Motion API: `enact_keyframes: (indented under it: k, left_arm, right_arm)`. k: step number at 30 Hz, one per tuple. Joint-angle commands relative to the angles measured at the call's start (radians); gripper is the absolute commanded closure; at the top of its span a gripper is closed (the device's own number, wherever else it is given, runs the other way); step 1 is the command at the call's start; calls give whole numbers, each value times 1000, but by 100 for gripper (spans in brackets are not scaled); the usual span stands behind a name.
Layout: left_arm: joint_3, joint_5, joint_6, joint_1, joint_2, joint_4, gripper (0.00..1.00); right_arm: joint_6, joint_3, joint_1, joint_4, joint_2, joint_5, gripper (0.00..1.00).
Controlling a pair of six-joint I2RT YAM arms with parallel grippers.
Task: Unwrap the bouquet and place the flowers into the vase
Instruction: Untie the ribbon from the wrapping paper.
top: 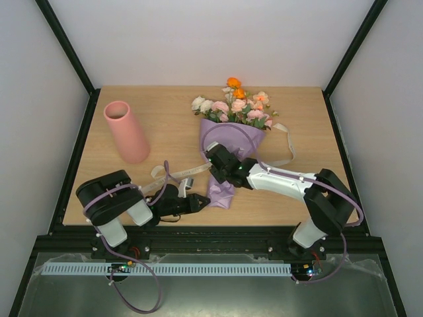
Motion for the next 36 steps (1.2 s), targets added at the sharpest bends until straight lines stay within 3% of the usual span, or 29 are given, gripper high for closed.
enact_keyframes:
  k: [1, 12, 20, 23, 27, 36]
  left_arm:
    - [9, 5, -2, -8, 22, 132, 54]
    - [-9, 12, -16, -10, 55, 203, 54]
    - [-13, 10, -21, -14, 62, 219, 54]
    - [-14, 6, -22, -15, 66, 219, 54]
    - [-11, 9, -22, -16, 73, 223, 55]
    - [-6, 7, -14, -16, 79, 212, 55]
  right_arm:
    - [-131, 32, 0, -45, 35, 73, 69]
    - [-184, 45, 0, -69, 95, 164, 69]
    - [-189, 58, 0, -58, 124, 148, 71]
    - [-189, 60, 0, -37, 122, 156, 79]
    - [-180, 66, -1, -31, 113, 170, 98]
    - [-144, 79, -1, -45, 43, 114, 99]
